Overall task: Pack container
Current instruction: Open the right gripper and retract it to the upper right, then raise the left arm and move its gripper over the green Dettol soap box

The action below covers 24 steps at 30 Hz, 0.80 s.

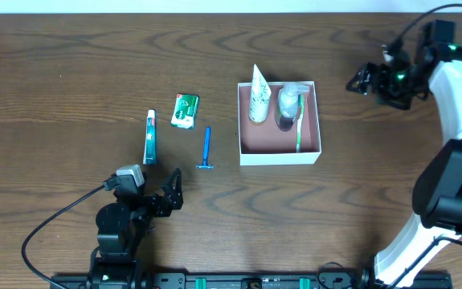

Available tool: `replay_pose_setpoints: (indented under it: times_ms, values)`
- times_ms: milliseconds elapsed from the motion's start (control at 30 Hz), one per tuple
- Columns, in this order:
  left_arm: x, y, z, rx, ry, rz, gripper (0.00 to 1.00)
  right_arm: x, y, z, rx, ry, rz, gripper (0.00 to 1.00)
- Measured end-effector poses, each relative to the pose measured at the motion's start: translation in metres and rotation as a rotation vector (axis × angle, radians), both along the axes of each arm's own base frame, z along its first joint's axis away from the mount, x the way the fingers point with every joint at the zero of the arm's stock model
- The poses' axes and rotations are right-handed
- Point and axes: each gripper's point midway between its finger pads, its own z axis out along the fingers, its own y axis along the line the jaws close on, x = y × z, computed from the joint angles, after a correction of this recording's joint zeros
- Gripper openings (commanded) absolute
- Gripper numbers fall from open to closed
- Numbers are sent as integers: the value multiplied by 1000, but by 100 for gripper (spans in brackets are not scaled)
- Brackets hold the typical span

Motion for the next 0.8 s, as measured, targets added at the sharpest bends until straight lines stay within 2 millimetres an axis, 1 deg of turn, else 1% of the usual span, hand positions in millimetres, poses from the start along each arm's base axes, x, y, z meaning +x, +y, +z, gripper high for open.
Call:
replay_pose_setpoints:
  times_ms: [100, 167, 333, 433, 633, 800]
  values:
    - [0, 0, 0, 0, 0, 0, 98, 1, -25, -2, -51, -6, -48, 99]
    - [0, 0, 0, 0, 0, 0, 98, 1, -38, -3, -73, -8, -74, 99]
    - [0, 0, 0, 0, -1, 0, 98, -2, -60, -5, -105, -1, -120, 99]
    - [0, 0, 0, 0, 0, 0, 98, -3, -64, -5, -112, 1, -127, 99]
    - [0, -1, 0, -2, 0, -5, 98, -3, -64, -5, -116, 2, -128, 99]
    - [-3, -14, 5, -24, -17, -82, 98, -3, -64, -5, -115, 2, -128, 99]
